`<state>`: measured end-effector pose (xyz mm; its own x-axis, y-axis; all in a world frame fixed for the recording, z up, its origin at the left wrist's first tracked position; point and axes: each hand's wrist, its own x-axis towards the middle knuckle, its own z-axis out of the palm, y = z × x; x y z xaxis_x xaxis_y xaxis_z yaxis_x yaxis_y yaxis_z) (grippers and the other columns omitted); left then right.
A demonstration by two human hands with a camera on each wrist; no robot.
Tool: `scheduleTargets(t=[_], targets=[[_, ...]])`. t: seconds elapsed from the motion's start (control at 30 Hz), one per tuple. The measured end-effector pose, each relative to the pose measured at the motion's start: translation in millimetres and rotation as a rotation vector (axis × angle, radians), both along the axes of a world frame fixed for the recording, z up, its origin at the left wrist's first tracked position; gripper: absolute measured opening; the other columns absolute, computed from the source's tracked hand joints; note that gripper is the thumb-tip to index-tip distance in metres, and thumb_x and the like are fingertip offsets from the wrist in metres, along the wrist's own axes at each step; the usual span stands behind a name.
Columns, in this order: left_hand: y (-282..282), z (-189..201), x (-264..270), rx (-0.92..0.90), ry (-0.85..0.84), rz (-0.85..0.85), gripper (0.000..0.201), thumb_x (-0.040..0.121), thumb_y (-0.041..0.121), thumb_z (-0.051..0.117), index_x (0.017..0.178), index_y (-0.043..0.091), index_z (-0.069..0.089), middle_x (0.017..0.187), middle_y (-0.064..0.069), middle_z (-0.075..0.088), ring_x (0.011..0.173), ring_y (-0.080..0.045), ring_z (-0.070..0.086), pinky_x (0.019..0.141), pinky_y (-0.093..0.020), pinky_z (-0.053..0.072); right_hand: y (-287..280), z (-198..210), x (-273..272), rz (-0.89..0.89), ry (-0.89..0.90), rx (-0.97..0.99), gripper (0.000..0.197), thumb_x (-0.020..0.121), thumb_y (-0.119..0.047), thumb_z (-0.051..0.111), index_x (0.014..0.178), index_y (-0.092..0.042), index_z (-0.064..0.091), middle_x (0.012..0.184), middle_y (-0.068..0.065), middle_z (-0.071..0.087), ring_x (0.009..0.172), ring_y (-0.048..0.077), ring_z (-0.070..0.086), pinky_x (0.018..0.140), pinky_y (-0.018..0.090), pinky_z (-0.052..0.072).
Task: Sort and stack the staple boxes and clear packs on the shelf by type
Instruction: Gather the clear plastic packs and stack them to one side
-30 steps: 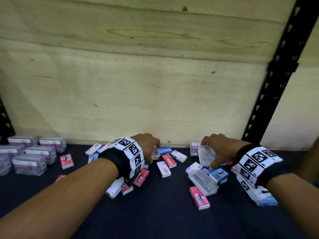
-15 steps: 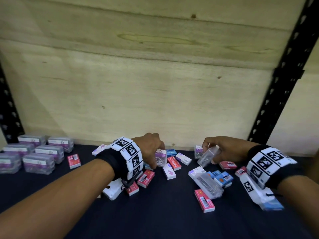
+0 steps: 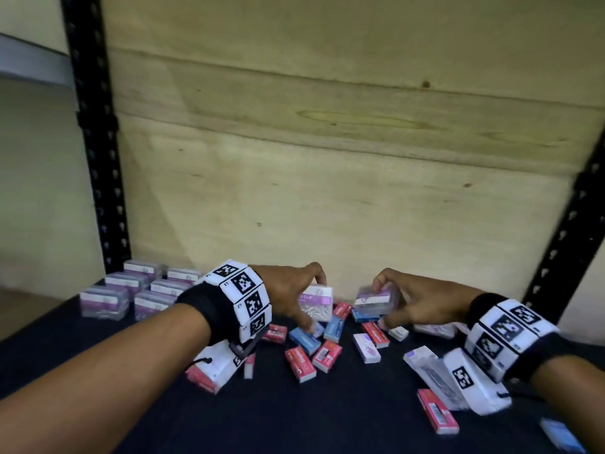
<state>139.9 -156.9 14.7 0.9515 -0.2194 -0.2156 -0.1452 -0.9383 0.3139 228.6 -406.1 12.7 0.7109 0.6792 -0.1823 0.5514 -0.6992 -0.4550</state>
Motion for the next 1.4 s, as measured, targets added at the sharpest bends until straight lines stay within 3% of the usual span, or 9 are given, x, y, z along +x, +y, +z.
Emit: scheduleTargets(t=[0.1,0.2,0.33,0.53,0.67,0.93,1.13,1.3,1.4], targets=[[29.5,5.6,-21.1,0.034,-0.009,0.026,0.055,0.085,0.033,0.072,0.130,0.022,0.043,0.113,0.000,0.060,0.086,-0.012,0.057,0.066,-0.022,0.043,35.7,1.4,-10.7,0.088,-0.036,0.044,0.020,0.093,-0.031,0.065,0.107,-0.032,0.051,0.081,-0.009,0.062,0.064,0.002,0.056,0.068,0.021,0.045],[63.9,10.4,-47.6,0.058,0.011,0.098,0.047,0.089,0.026,0.068,0.132,0.021,0.049,0.115,0.002,0.064,0.094,-0.014,0.063,0.080,-0.026,0.049,73.7,1.8,-20.0,0.179,-0.026,0.074,0.021,0.095,-0.022,0.063,0.105,-0.034,0.050,0.083,-0.002,0.064,0.061,0.008,0.055,0.065,0.023,0.045],[117.9,11.6,-88.8,0.044,0.035,0.239,0.040,0.090,0.018,0.067,0.126,0.017,0.052,0.086,0.004,0.066,0.063,-0.006,0.061,0.058,-0.016,0.050,131.3,1.3,-38.6,0.262,-0.049,0.005,0.049,0.090,-0.029,0.068,0.126,-0.043,0.039,0.109,-0.002,0.058,0.061,0.007,0.054,0.062,0.018,0.045],[195.5,-0.5,-143.4,0.077,0.022,0.453,0.042,0.085,0.019,0.073,0.121,0.023,0.052,0.098,0.013,0.053,0.090,-0.013,0.056,0.082,-0.024,0.046,216.7,-11.2,-63.6,0.354,-0.044,0.045,0.041,0.065,-0.041,0.071,0.104,-0.032,0.061,0.102,-0.008,0.068,0.092,0.015,0.068,0.089,0.038,0.054],[234.9,-14.8,-169.0,0.074,0.054,0.558,0.039,0.085,0.022,0.074,0.118,0.029,0.054,0.092,0.010,0.060,0.082,-0.014,0.062,0.075,-0.027,0.052,262.8,-15.9,-83.5,0.410,-0.092,0.076,0.040,0.079,-0.026,0.073,0.115,-0.031,0.054,0.085,-0.011,0.058,0.071,0.006,0.055,0.068,0.022,0.046],[264.9,-34.6,-182.9,0.180,0.078,0.595,0.038,0.089,0.030,0.067,0.124,0.031,0.052,0.104,0.012,0.053,0.089,-0.008,0.051,0.065,-0.018,0.038,318.5,-25.1,-114.6,0.557,-0.251,-0.196,0.034,0.090,-0.033,0.062,0.123,-0.032,0.053,0.084,-0.007,0.056,0.070,0.008,0.050,0.064,0.025,0.042],[275.4,-54.1,-170.8,-0.017,0.039,0.597,0.036,0.087,0.021,0.070,0.119,0.027,0.055,0.116,0.003,0.062,0.106,-0.016,0.060,0.097,-0.033,0.048,338.6,-34.9,-123.1,0.558,-0.289,-0.267,0.044,0.089,-0.034,0.063,0.130,-0.034,0.047,0.092,-0.008,0.055,0.080,0.012,0.054,0.069,0.027,0.044],[280.5,-64.1,-165.9,-0.065,0.014,0.574,0.032,0.088,0.023,0.069,0.116,0.031,0.055,0.118,0.002,0.061,0.108,-0.017,0.059,0.098,-0.037,0.048,341.7,-37.1,-127.7,0.551,-0.281,-0.263,0.047,0.092,-0.035,0.061,0.135,-0.032,0.043,0.084,-0.010,0.057,0.080,0.012,0.057,0.074,0.030,0.049],[282.1,-65.2,-168.7,-0.084,-0.007,0.564,0.042,0.091,0.025,0.065,0.129,0.031,0.049,0.123,0.003,0.060,0.108,-0.016,0.058,0.098,-0.033,0.046,338.0,-37.3,-128.6,0.539,-0.271,-0.258,0.045,0.093,-0.039,0.059,0.135,-0.035,0.041,0.097,-0.006,0.064,0.087,0.014,0.061,0.084,0.034,0.053]])
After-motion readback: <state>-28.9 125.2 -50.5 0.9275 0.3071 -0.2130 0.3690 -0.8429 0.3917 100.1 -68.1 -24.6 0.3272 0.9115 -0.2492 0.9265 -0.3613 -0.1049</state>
